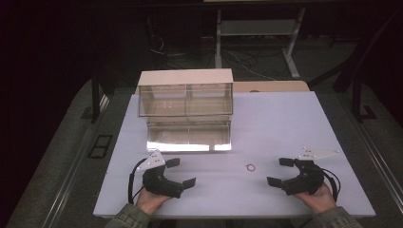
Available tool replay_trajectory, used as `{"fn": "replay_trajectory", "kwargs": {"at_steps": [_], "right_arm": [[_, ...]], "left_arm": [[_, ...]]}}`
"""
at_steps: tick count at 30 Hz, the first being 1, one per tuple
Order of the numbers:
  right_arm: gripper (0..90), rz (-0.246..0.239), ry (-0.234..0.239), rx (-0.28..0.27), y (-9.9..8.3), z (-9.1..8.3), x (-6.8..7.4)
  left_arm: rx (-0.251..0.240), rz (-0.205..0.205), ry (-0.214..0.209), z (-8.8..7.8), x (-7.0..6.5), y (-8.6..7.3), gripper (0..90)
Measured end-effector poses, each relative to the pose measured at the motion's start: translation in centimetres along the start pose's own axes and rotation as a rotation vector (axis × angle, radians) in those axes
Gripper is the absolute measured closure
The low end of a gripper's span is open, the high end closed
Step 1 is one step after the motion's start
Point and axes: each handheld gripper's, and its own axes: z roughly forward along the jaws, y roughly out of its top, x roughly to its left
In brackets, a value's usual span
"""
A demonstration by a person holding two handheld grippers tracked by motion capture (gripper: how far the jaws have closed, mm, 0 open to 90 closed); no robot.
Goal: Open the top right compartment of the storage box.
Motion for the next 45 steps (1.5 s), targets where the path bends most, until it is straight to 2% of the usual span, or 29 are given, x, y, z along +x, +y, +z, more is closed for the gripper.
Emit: {"fn": "replay_trajectory", "kwargs": {"at_steps": [10, 18, 26, 31, 36, 42, 45], "right_arm": [[0.4, 0.001, 0.014, 0.023, 0.0, 0.2, 0.1], [0.4, -0.002, 0.018, 0.032, 0.0, 0.3, 0.1], [0.3, -0.004, 0.020, 0.046, 0.0, 0.4, 0.0], [0.4, 0.001, 0.019, 0.062, 0.0, 0.3, 0.0], [0.4, 0.009, 0.001, 0.080, -0.3, 0.3, -0.1], [0.3, 0.010, -0.004, 0.073, -0.4, 0.1, -0.3], [0.3, 0.012, -0.003, 0.074, -0.4, 0.0, -0.3]], "left_arm": [[0.008, 0.006, -0.012, 0.1, 0.0, 0.1, 0.0], [0.012, -0.004, -0.004, 0.0, 0.0, 0.2, 0.0], [0.038, -0.003, -0.008, 0.1, 0.0, 0.4, 0.0], [0.086, 0.011, -0.003, 0.3, -0.2, 0.8, 0.0], [0.087, -0.002, 0.003, 0.1, -0.2, 1.0, 0.0], [0.088, -0.008, 0.007, -0.6, -0.2, 1.6, 0.0], [0.104, -0.008, 0.008, -0.9, -0.3, 1.8, 0.0]]}}
